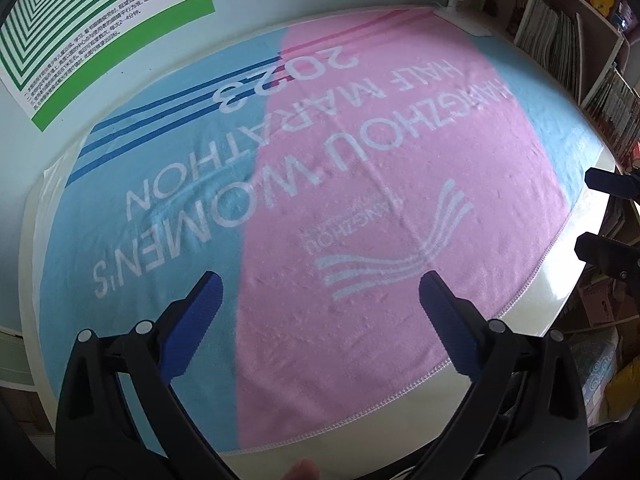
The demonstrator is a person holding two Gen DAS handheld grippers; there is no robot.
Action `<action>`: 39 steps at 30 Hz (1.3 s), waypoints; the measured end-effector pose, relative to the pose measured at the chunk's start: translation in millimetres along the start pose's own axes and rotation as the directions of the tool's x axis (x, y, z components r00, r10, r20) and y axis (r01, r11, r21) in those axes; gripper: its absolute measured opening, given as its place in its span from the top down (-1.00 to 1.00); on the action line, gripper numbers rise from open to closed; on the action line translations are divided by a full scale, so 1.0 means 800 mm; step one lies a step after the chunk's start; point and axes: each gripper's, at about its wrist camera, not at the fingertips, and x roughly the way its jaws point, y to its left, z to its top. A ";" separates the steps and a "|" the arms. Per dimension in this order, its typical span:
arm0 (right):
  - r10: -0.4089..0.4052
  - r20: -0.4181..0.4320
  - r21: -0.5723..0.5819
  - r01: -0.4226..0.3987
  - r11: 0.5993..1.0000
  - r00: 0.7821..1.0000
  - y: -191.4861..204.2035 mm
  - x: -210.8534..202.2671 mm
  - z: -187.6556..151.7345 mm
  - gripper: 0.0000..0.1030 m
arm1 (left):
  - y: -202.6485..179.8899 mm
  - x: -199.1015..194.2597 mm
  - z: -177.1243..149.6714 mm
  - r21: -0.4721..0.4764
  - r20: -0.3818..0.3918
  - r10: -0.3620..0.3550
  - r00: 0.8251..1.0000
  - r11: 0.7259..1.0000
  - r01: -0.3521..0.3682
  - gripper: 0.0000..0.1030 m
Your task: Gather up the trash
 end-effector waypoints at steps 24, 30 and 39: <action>0.020 -0.012 -0.038 -0.021 0.999 1.000 0.007 0.017 0.028 -0.75 | 0.025 0.001 0.011 -0.048 0.015 0.023 1.000 0.999 -0.022 -0.87; 0.024 -0.008 -0.032 -0.025 0.999 1.000 0.004 0.016 0.031 -0.75 | 0.024 0.001 0.011 -0.049 0.015 0.025 1.000 0.999 -0.024 -0.87; 0.030 -0.005 -0.033 -0.030 0.999 1.000 0.003 0.016 0.031 -0.75 | 0.023 -0.001 0.014 -0.045 0.019 0.029 0.999 0.999 -0.028 -0.87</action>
